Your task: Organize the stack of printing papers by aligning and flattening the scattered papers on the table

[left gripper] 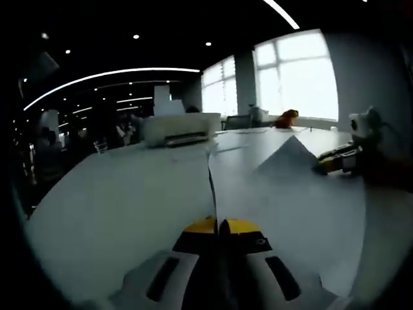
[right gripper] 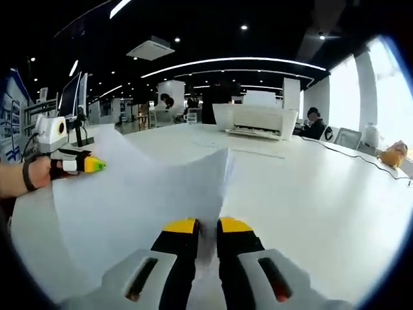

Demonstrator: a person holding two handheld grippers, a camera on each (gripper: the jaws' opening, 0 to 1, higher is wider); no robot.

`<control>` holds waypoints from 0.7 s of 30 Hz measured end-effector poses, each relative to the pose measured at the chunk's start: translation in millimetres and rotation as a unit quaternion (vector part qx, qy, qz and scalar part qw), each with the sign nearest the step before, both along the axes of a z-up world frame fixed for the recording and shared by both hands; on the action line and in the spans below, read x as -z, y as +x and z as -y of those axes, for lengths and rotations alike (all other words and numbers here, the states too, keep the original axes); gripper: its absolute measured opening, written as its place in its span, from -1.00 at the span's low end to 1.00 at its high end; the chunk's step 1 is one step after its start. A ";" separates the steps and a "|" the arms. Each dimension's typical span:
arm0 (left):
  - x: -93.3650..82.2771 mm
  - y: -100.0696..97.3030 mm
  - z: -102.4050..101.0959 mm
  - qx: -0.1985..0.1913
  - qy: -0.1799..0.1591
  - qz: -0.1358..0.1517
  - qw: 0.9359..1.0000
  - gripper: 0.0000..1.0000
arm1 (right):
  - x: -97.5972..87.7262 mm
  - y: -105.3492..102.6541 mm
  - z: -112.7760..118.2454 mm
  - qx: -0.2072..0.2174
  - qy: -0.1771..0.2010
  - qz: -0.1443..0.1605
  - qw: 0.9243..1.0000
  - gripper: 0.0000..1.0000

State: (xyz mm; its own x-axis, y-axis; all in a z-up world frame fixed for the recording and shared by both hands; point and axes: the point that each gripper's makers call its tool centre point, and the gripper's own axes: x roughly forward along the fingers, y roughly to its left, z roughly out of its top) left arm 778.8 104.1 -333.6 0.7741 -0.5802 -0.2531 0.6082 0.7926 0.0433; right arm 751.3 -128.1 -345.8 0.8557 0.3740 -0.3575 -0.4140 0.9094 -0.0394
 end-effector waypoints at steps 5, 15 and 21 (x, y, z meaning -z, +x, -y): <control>0.7 -1.5 0.0 -0.002 0.010 0.005 1.000 -0.83 | 1.8 3.5 2.7 0.002 -0.013 0.000 1.000 -0.77; 4.8 -2.1 -1.7 -0.011 0.057 0.034 0.998 -0.68 | 1.8 13.8 16.2 0.023 -0.030 0.015 0.999 -0.57; 1.5 -0.9 -4.5 -0.019 0.045 0.032 0.998 -0.47 | 1.0 14.7 19.7 0.029 -0.036 0.020 0.999 -0.53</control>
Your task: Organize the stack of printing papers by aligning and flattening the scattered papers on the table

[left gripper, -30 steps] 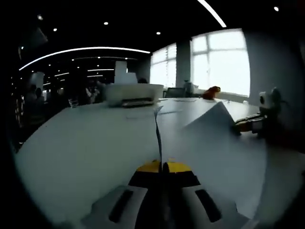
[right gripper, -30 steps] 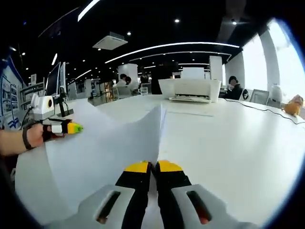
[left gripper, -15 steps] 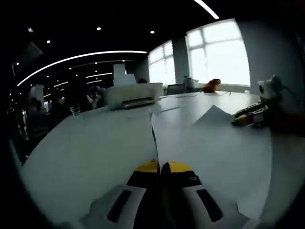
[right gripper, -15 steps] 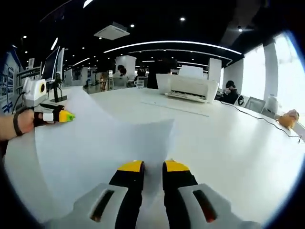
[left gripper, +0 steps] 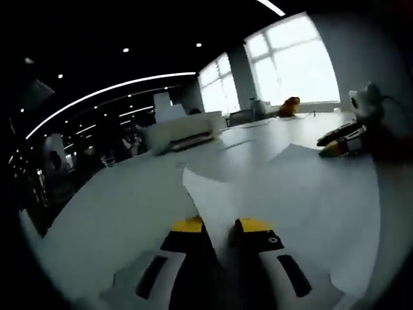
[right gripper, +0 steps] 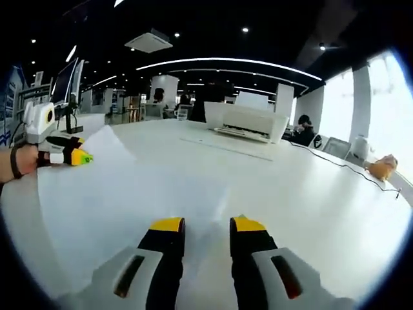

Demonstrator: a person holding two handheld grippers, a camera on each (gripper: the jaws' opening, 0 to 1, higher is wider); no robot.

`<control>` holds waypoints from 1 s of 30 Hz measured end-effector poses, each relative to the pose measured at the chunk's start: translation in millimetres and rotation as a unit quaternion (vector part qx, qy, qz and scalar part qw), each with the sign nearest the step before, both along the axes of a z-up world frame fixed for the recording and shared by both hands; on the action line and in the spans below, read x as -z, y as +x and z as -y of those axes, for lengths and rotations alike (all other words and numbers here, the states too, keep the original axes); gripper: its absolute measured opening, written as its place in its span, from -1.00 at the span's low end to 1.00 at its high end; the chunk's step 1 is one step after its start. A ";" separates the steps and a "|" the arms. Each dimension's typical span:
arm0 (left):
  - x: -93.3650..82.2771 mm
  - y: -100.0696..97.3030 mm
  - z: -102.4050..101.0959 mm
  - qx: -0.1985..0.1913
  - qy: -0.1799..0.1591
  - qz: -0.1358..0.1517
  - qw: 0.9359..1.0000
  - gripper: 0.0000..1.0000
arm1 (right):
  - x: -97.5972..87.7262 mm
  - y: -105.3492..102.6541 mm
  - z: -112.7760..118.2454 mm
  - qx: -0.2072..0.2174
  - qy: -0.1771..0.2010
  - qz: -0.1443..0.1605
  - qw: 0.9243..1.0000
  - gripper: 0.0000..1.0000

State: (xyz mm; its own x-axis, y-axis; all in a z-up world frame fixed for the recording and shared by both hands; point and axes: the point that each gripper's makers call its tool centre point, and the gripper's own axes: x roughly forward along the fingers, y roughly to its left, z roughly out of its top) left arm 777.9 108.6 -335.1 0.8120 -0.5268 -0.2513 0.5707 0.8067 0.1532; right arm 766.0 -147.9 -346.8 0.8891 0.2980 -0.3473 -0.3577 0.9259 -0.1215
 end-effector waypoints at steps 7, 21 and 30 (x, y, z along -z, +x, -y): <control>-1.1 -0.5 1.1 -0.001 -0.012 -0.003 1.000 -0.22 | -2.3 -2.6 -1.5 -0.002 0.012 0.001 1.000 -0.51; -5.9 -0.4 5.5 0.004 -0.050 -0.007 0.999 0.27 | -9.9 -8.1 -4.2 -0.005 0.035 0.014 0.999 -0.47; -12.8 -3.5 4.9 0.004 -0.071 0.002 0.997 0.37 | -12.1 -12.5 -10.6 -0.015 0.050 0.016 0.999 -0.37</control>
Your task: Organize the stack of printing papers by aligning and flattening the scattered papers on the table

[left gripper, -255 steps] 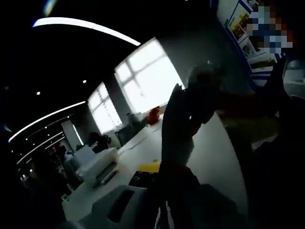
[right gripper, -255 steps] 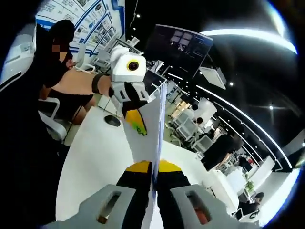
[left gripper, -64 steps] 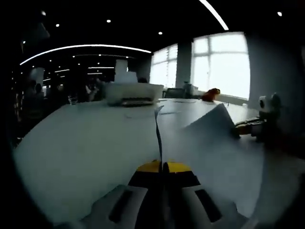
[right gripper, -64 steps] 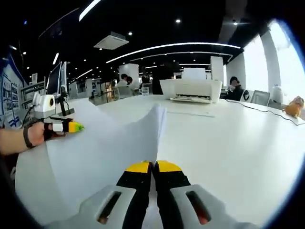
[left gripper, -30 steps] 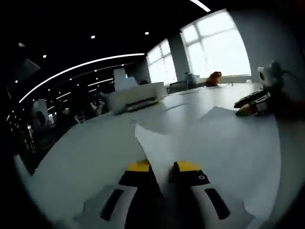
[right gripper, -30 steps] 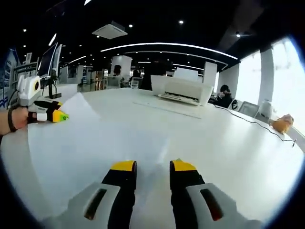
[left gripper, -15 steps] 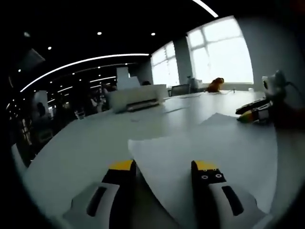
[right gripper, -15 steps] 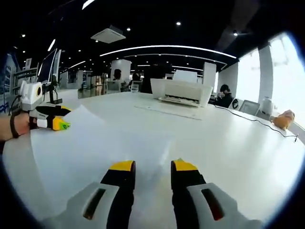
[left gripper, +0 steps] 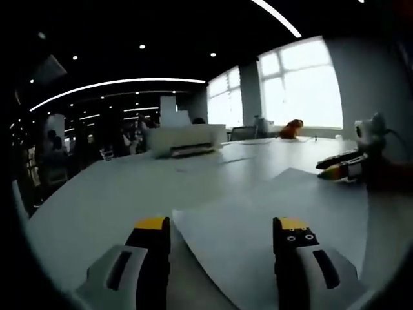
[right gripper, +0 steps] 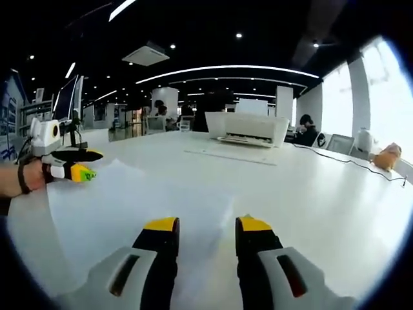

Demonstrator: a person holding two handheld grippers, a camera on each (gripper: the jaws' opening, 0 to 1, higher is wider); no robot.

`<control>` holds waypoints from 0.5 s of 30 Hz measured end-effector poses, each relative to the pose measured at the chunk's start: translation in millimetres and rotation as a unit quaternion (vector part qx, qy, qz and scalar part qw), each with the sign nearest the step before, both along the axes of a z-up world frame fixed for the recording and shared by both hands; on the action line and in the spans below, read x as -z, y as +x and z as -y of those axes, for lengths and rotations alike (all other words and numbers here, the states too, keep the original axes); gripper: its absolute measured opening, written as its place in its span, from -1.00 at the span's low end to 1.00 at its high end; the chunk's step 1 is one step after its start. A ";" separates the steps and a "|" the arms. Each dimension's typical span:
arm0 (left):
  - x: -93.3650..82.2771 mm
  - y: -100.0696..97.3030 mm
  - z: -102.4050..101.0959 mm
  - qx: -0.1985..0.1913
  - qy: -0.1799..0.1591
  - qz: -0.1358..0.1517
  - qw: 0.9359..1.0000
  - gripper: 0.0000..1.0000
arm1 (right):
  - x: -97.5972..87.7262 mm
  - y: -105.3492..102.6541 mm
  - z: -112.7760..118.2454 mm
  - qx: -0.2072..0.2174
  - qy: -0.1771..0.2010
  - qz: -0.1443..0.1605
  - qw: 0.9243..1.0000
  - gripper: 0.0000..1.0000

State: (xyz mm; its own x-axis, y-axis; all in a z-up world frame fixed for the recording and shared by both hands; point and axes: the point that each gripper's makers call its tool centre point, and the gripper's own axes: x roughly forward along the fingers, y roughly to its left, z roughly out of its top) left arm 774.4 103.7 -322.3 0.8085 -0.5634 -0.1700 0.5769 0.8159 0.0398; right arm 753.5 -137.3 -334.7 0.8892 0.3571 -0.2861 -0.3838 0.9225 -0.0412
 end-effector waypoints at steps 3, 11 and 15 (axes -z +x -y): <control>0.4 0.3 0.2 0.001 -0.001 -0.001 1.000 0.37 | -1.9 -1.1 -1.4 -0.003 0.006 0.002 1.000 -0.32; -12.3 -3.7 -6.6 -0.001 -0.016 0.021 1.000 0.35 | -15.3 -5.3 -5.1 -0.017 0.048 0.022 0.998 -0.18; -13.3 -8.2 -3.5 0.009 -0.013 0.024 1.000 0.42 | -14.8 -4.9 -7.4 -0.015 0.032 0.027 0.999 -0.05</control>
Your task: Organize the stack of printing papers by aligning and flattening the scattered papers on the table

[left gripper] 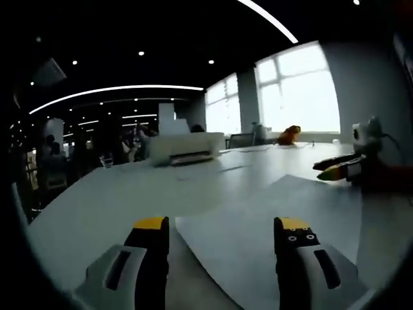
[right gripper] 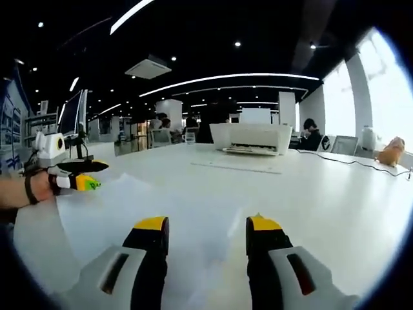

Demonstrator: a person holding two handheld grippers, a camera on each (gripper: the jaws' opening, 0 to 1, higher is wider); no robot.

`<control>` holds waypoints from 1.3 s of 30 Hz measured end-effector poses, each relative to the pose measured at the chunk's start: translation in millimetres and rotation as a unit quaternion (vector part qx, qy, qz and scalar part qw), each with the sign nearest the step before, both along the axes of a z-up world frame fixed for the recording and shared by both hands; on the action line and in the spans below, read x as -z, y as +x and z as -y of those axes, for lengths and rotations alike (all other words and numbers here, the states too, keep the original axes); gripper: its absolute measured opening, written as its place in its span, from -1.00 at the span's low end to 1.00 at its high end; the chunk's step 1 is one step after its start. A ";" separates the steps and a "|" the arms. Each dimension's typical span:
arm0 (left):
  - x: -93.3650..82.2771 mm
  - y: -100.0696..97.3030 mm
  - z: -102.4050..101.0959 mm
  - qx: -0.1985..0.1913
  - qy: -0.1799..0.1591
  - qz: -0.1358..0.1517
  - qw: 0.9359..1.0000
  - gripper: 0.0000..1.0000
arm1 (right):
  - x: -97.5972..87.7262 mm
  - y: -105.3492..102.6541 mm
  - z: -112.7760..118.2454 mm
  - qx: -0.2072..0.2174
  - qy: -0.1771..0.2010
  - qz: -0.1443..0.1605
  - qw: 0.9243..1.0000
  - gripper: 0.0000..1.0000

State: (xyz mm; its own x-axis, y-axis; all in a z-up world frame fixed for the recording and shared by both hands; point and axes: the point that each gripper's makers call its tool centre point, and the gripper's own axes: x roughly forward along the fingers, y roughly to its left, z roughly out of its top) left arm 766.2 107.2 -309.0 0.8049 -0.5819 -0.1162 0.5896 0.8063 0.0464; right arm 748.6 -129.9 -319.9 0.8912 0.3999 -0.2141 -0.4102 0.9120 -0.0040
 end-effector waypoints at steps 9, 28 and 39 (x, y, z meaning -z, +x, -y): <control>0.9 -3.8 0.5 -0.001 0.000 0.000 1.000 0.70 | 1.1 -0.7 -5.9 -0.004 -0.035 0.015 0.999 0.37; -0.7 -36.1 -17.4 -0.025 -0.006 0.000 1.000 0.94 | -15.9 -32.5 3.5 0.014 0.042 0.038 0.998 0.71; -1.4 -69.9 -31.2 -0.025 0.000 -0.001 1.000 0.94 | -15.8 -71.2 -7.2 -0.013 0.050 0.030 0.998 0.79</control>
